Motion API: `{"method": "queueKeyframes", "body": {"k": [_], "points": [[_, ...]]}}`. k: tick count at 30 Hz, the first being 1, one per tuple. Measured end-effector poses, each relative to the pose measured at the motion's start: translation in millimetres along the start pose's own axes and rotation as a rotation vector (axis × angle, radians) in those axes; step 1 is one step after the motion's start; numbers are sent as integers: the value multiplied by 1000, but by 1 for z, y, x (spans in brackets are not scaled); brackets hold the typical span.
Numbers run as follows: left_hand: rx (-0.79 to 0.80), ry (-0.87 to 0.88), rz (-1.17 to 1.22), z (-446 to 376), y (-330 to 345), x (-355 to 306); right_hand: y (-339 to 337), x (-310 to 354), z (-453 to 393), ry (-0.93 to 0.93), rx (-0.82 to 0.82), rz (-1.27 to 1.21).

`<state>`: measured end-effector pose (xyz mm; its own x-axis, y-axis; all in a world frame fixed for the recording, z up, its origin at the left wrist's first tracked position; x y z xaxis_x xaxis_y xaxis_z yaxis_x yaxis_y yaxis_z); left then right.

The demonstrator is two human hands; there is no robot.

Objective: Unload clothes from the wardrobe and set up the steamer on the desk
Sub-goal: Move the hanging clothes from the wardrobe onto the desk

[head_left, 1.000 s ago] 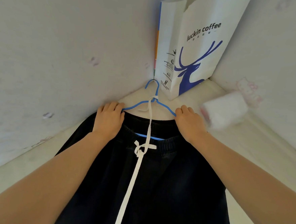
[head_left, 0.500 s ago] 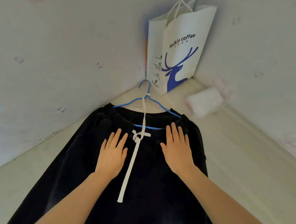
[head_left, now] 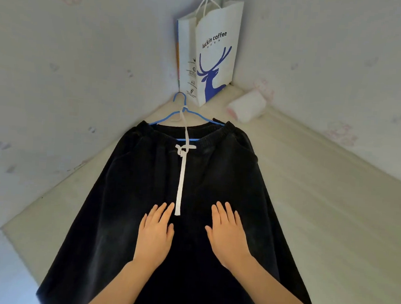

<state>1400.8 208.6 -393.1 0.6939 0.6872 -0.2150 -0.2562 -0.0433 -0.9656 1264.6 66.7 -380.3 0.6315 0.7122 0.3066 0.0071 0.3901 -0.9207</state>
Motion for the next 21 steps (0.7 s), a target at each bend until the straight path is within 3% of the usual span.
{"method": "queueKeyframes", "body": {"k": [9,21], "points": [[25,293,-59,90,5,-5,16,40,107,158,-131,-47],[-140,696,-73,136,-25,-62,-2,34,235,472,-223,-259]]}}
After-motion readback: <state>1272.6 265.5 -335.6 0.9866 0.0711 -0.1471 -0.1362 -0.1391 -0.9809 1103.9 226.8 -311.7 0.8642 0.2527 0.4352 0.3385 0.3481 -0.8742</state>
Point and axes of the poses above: each hand's wrist, its own z-axis away from the middle knuckle, its own y-axis out of the palm, x = y × z, the point moved 2 cm from there along -z, towards the middle knuckle, and after that the axes turned 13 degrees about -z, right-handed, at the moved point
